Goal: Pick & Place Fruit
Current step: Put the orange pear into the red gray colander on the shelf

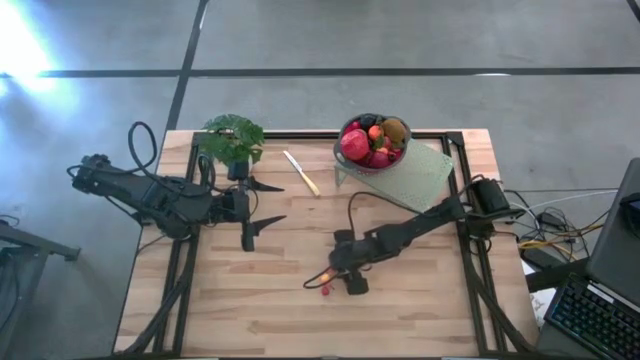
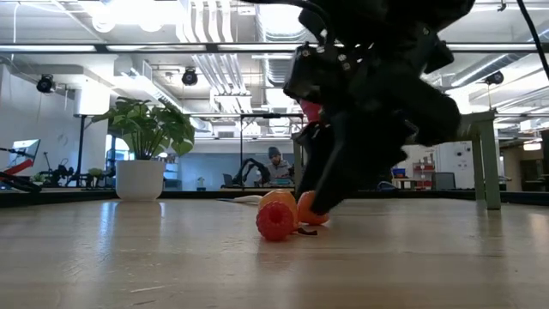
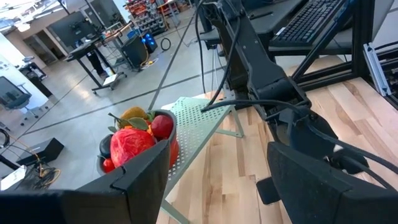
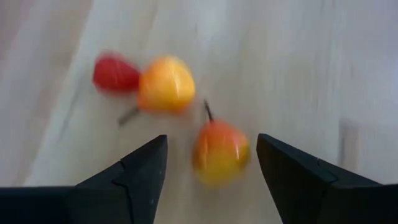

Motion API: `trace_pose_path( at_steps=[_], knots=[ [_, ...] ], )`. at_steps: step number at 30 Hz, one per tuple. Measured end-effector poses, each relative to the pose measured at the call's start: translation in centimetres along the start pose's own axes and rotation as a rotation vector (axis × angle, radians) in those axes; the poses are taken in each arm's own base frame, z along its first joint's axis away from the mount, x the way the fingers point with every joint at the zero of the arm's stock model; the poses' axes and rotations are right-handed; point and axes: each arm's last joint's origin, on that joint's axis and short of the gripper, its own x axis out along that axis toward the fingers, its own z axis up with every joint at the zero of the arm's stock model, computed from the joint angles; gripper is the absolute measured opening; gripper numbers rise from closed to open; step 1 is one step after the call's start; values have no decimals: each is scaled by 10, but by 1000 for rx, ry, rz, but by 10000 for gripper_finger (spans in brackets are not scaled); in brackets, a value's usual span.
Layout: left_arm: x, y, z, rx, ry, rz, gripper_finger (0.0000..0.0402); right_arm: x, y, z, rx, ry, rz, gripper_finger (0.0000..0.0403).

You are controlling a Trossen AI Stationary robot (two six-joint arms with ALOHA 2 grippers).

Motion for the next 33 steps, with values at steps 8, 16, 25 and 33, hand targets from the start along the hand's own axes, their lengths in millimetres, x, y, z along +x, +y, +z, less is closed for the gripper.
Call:
trace_pose_path(
  at_steps=[8,16,25,33],
  knots=[
    [0,0,0,1,1,0,273,7,-1,-3,2,10,-28,212],
    [0,0,-1,3,5,-1,273,5,-1,-1,-14,-8,-28,135],
    [0,0,-1,3,5,-1,273,-1,-1,1,-30,-8,-28,104],
    [0,0,-1,7,10,-2,273,-59,1,19,-93,-90,-45,117]
  ],
)
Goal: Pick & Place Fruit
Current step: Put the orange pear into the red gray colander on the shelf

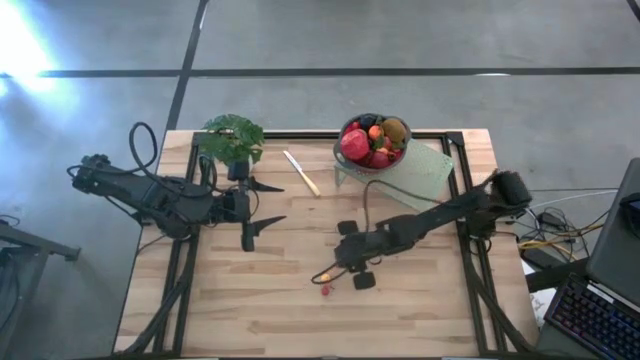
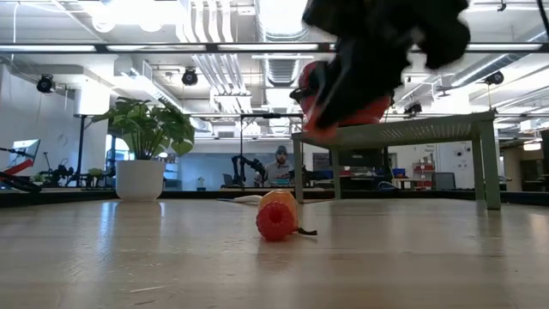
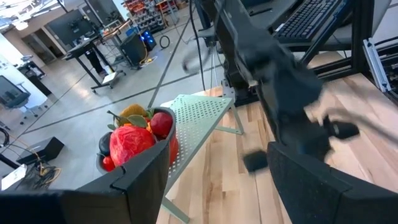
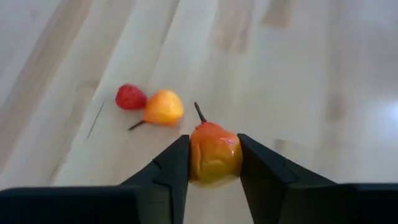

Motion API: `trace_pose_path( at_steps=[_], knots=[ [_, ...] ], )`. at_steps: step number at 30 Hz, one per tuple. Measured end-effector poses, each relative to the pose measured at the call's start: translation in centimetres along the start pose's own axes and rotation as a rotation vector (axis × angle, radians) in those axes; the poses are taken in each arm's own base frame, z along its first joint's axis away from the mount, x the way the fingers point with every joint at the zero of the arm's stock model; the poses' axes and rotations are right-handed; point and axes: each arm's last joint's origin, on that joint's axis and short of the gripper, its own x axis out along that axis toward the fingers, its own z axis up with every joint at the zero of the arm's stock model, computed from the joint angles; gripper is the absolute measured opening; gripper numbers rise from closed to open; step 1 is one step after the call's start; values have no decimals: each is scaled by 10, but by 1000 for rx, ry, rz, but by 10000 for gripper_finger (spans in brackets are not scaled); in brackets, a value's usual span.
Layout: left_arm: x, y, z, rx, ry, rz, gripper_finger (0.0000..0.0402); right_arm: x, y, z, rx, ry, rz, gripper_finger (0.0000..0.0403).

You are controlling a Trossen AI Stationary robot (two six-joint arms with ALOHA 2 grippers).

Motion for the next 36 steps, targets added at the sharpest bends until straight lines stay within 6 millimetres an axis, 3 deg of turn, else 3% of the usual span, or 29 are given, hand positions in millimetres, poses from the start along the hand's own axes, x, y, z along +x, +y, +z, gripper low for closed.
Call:
trace_pose_path(
  at_steps=[5,10,15,21,27,36],
  knots=[
    [0,0,-1,4,6,-1,273,-54,-7,11,-30,-65,-132,100],
    [0,0,-1,5,8,-2,273,-113,-21,13,-9,-131,-292,115],
    [0,0,-1,6,8,-2,273,-165,-44,1,74,-139,-473,126],
    [0,0,-1,5,8,-2,273,-210,-73,-17,185,-171,-586,108],
    [0,0,-1,5,8,-2,273,-234,-100,-36,300,-140,-702,115],
    [0,0,-1,5,8,-2,273,-230,-136,-55,413,-29,-694,119]
  ],
)
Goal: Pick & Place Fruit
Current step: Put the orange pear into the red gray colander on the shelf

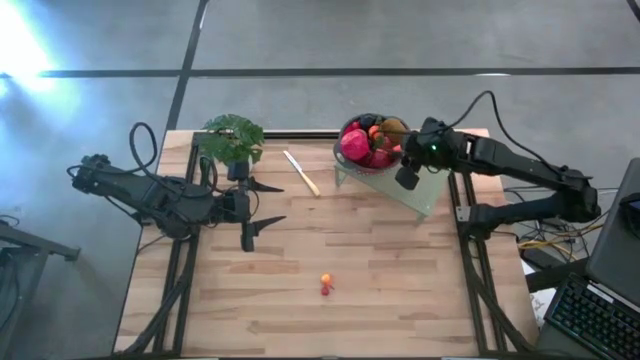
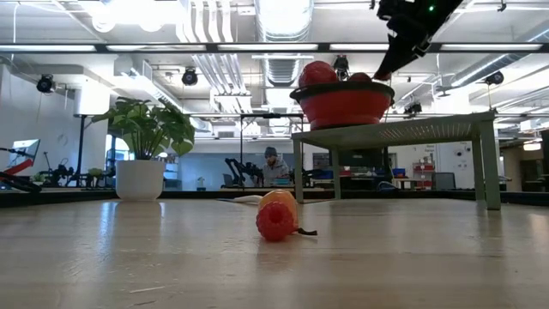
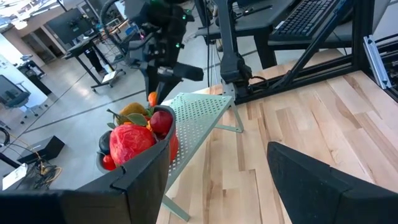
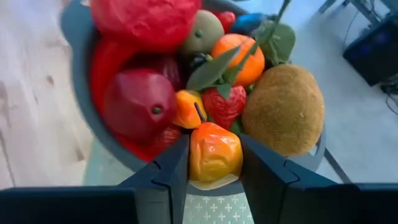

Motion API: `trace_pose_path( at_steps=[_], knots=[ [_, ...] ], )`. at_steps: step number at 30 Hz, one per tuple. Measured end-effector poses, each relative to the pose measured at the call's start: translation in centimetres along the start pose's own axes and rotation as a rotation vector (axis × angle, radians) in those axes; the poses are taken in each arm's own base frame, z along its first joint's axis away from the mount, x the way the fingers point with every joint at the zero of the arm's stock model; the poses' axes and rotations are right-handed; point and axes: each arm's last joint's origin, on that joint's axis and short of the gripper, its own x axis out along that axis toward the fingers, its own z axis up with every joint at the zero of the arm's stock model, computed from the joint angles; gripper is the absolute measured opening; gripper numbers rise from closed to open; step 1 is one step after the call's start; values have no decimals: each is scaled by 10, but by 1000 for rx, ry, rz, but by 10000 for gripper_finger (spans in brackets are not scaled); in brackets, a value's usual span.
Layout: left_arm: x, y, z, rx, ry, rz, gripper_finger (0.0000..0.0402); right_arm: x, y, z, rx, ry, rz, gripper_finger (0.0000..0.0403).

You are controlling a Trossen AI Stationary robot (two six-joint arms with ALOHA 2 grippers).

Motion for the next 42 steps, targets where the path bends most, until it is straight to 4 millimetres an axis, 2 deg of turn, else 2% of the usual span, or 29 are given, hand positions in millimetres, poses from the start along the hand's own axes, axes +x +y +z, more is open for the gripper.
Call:
trace_pose_path(
  at_steps=[8,17,27,34,42],
  knots=[
    [0,0,0,0,0,0,273,15,-3,0,-2,47,8,112],
    [0,0,0,0,0,0,273,22,-1,1,-9,66,9,161],
    [0,0,0,0,0,0,273,15,-4,7,-20,34,-1,202],
    [0,0,0,0,0,0,273,3,-2,16,-28,-7,36,191],
    [0,0,0,0,0,0,273,-7,23,17,-75,-38,135,162]
  ],
)
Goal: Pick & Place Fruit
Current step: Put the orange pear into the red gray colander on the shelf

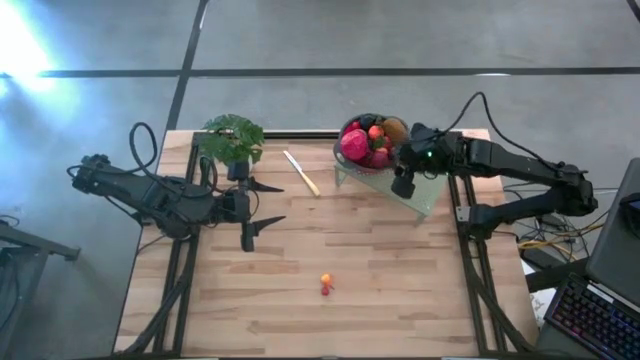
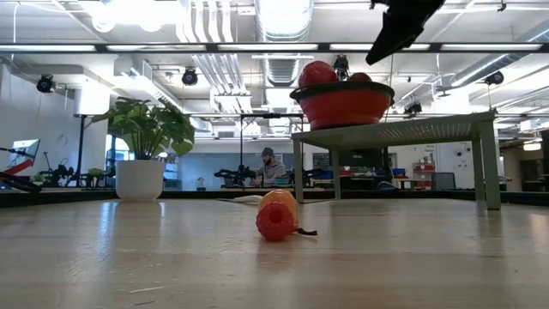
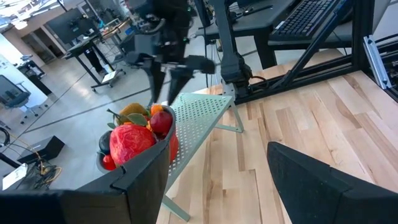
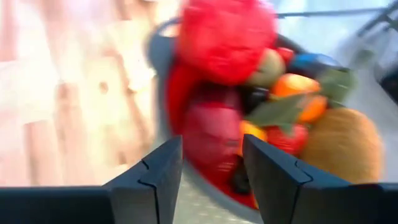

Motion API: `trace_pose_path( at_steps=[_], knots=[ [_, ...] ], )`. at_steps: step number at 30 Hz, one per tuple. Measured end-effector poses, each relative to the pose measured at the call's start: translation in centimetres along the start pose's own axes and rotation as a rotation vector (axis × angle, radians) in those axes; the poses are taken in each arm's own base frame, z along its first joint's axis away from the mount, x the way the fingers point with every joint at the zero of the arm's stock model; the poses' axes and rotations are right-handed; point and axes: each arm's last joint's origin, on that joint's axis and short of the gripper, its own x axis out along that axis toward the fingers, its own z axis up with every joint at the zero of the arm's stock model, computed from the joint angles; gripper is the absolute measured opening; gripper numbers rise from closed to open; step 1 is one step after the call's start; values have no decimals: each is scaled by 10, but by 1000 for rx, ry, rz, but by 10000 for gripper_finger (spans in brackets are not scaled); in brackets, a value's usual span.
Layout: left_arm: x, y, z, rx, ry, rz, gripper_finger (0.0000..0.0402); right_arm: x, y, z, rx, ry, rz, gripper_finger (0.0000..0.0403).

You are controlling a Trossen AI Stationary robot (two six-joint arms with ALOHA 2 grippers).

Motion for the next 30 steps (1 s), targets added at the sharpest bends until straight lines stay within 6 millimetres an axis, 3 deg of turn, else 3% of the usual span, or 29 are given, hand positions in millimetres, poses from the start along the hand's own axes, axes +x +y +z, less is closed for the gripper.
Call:
trace_pose_path(
  at_steps=[16,26,30],
  knots=[
    [0,0,0,0,0,0,273,-11,102,-21,-102,-122,336,128],
    [0,0,0,0,0,0,273,-10,141,-38,-85,-187,465,147],
    [0,0,0,0,0,0,273,3,156,-44,-98,-176,478,158]
  ],
)
